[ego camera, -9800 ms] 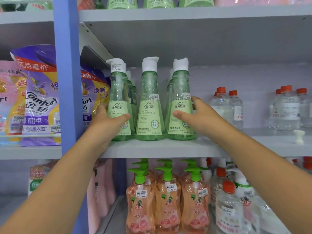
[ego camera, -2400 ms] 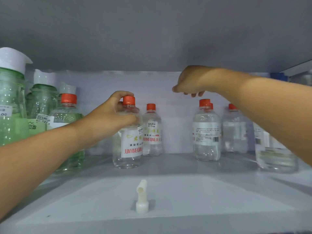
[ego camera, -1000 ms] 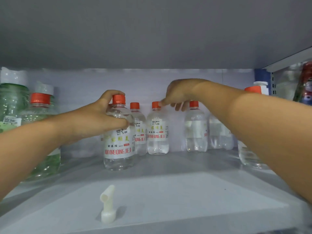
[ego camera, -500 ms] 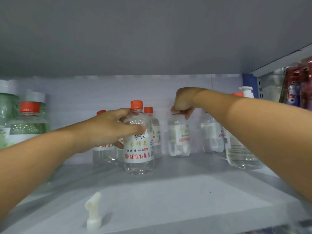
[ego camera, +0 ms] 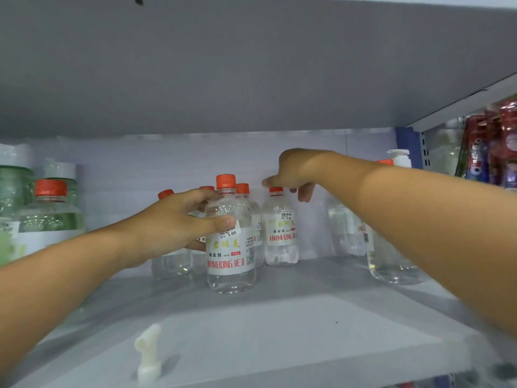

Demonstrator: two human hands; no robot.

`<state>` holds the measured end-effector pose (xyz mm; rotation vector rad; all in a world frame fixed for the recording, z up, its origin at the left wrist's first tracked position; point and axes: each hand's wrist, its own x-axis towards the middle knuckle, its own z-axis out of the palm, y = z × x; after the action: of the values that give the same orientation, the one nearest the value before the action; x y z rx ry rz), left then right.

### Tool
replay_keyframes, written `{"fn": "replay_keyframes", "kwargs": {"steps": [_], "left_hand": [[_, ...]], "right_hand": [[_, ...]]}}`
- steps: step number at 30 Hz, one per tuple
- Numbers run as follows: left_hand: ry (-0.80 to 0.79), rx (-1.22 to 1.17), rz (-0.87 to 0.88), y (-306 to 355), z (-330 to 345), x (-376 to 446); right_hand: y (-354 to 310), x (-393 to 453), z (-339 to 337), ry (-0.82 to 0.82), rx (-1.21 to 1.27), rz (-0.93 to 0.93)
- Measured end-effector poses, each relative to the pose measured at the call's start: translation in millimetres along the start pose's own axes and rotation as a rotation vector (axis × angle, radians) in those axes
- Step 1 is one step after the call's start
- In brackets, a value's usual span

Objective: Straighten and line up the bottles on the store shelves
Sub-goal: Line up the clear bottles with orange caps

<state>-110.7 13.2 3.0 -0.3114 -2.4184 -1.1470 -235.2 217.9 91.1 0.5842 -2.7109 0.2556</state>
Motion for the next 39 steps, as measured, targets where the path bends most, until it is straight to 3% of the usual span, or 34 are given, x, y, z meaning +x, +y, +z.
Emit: {"fn": "replay_keyframes", "kwargs": {"steps": [4, 7, 10, 14, 18, 22, 24, 29, 33, 34, 37, 39], "left_hand": [[0.018, 0.051, -0.018, 3.8, 3.5, -4.4], [-0.005, 0.147, -0.06, 13.5, 5.3, -4.8], [-0.022, 0.118, -0.088, 24.2, 13.5, -2.5], [-0.004, 0.12, -0.138, 37.8, 29.6, 3.4], [0.02, 0.109, -0.229, 43.3, 40.8, 14.6], [-0.023, 0.053, -0.195, 46.2, 55.9, 14.3], [-0.007, 0.037, -0.147, 53.1, 55.5, 8.9], [-0.149, 0.047, 0.106, 61.0, 29.6, -13.9], [-0.01, 0.129, 0.043, 63.1, 19.2, -17.1], [0.003, 0.161, 0.02, 64.2, 17.0, -17.2], [0.062, 0.258, -0.083, 59.5, 4.8, -18.6], [0.157, 0.34, -0.166, 53.0, -3.0, -19.0]], "right_hand": [[24.6, -61.5, -37.9, 0.199, -0.117, -0.076], [65.1, -109.4, -49.2, 0.367, -0.145, -0.006], [92.5, -129.7, -41.2, 0.256, -0.16, 0.15], [107.8, -137.0, -23.2, 0.047, 0.226, 0.212], [103.0, -138.3, -16.6, 0.054, 0.414, 0.121], [69.4, -139.2, -10.8, 0.009, 0.546, -0.048], [44.1, -136.6, -2.8, 0.011, 0.567, -0.147], [3.9, -124.5, 3.1, -0.056, 0.575, -0.341], [11.6, -95.6, -8.7, 0.334, 0.374, -0.251], [14.6, -86.2, -7.4, 0.347, 0.372, -0.246], [16.3, -65.3, 8.4, 0.02, 0.457, -0.241], [15.2, -54.6, 21.1, -0.083, 0.463, -0.263]]}}
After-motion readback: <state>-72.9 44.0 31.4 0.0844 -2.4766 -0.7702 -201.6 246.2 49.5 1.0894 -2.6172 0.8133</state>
